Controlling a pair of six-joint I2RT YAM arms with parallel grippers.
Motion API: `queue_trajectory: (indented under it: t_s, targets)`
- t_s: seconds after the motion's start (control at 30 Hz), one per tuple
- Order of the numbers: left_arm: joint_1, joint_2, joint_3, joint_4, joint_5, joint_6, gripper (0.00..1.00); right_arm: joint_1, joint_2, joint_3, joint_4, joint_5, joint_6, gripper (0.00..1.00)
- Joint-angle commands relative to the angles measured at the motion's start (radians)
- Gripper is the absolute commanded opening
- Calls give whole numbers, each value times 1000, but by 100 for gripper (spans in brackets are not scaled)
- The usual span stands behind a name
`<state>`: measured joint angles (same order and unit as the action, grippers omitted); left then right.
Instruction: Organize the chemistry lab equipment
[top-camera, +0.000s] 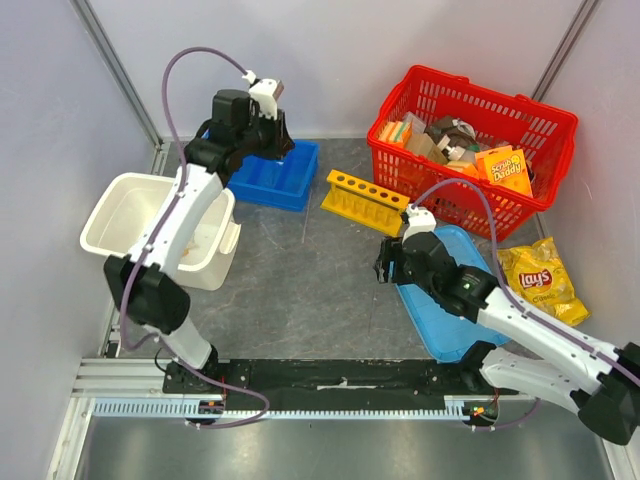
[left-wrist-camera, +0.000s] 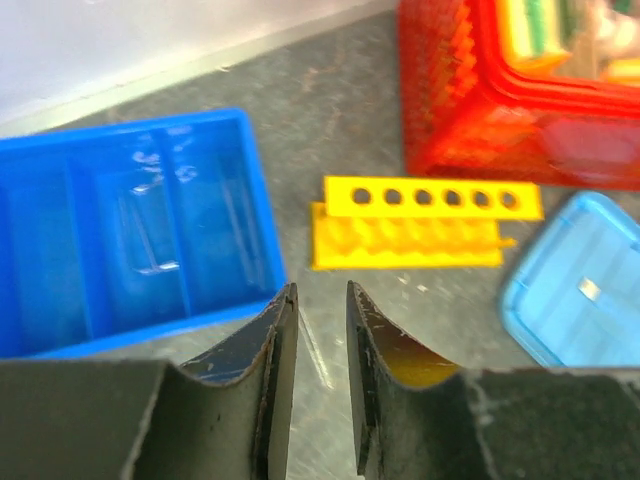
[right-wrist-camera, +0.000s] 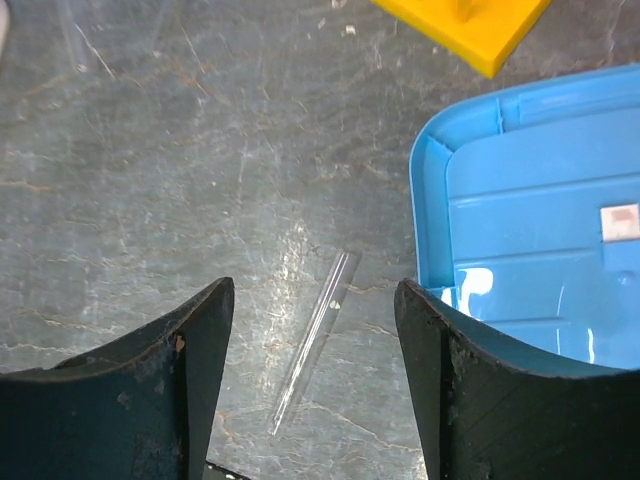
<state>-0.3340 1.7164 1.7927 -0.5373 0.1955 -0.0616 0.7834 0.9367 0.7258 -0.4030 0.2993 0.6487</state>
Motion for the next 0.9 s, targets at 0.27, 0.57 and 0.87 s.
queue_trajectory:
  t_s: [0.27, 0.57, 0.87]
  targets:
    - [-8, -517, -677, 224, 462, -179, 43, 8, 231, -26, 26, 3, 123, 68]
    - [-20, -650, -862, 290, 541, -221, 45, 53, 365, -16, 35, 81, 193, 64]
    - [-27, -687, -865, 278, 510, -215, 45, 88, 482, 27, 53, 116, 213, 60]
